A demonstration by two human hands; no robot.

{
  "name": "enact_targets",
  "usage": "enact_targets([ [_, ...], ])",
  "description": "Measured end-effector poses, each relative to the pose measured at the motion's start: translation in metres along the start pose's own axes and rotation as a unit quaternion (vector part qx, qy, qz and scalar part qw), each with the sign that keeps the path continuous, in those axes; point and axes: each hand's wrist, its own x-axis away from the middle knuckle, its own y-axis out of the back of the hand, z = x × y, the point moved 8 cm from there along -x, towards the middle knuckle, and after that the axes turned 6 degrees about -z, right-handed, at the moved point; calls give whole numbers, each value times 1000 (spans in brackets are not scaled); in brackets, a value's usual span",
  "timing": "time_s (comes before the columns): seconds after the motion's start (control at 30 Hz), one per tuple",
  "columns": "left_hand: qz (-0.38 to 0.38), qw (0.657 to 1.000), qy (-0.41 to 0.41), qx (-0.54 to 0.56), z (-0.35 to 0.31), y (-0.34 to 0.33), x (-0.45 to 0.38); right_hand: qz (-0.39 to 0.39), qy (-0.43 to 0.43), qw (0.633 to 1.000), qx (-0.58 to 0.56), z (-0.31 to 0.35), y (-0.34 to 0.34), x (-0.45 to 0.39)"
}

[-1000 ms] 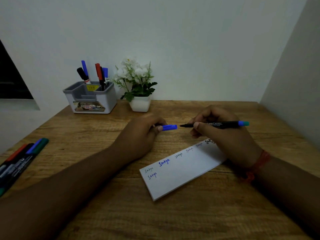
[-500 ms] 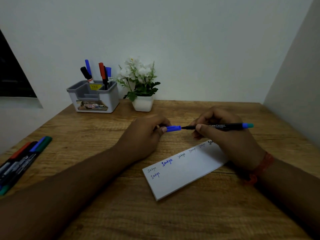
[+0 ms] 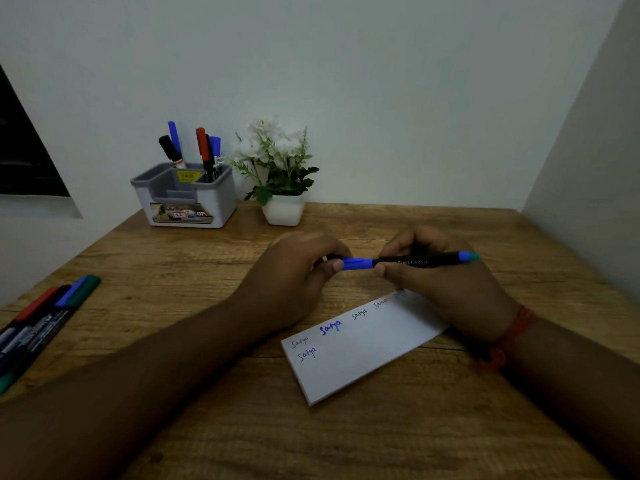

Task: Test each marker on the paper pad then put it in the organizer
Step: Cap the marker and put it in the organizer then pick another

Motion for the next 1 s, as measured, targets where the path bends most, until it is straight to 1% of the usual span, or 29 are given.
enact_targets([
  [0.07, -2, 1000, -20, -10, -4, 1, 0, -1, -1, 1000, -12, 0, -2, 0],
  [0.17, -9, 1000, -23, -17, -5, 4, -2, -4, 4, 999, -41, 0, -6, 0],
  [0.27, 17, 1000, -12, -13, -2, -1, -1, -2, 1, 1000, -7, -4, -11, 0],
  [0.33, 27, 1000, 3, 11, -2, -4, 0, -5, 8, 1000, 8, -1, -12, 0],
  [0.4, 5, 999, 19, 44, -4, -2, -3, -28, 14, 999, -13, 2, -7, -3],
  [0.47, -34, 998, 8, 45, -9, 6, -4, -50, 16, 997, -48, 5, -4, -5],
  [0.53, -53, 999, -7, 2, -10, 13, -3, -64, 9, 993, -94, 8, -5, -6],
  [0.6, -44, 996, -8, -79, -2, 16, -2, -61, -13, 989, -137, 9, -9, -7],
  [0.67, -22, 984, -9, -175, 9, 22, -2, -34, -43, 987, -154, 13, -17, -7],
  [0.73, 1, 969, -2, -249, 21, 30, -4, 6, -70, 986, -152, 18, -30, -8],
  [0.83, -2, 958, 40, -284, 44, 54, -3, 37, -93, 986, -130, 28, -49, -16],
  [1.0, -1, 931, 108, -349, 95, 98, 22, 96, -96, 988, -78, 46, -100, -38],
])
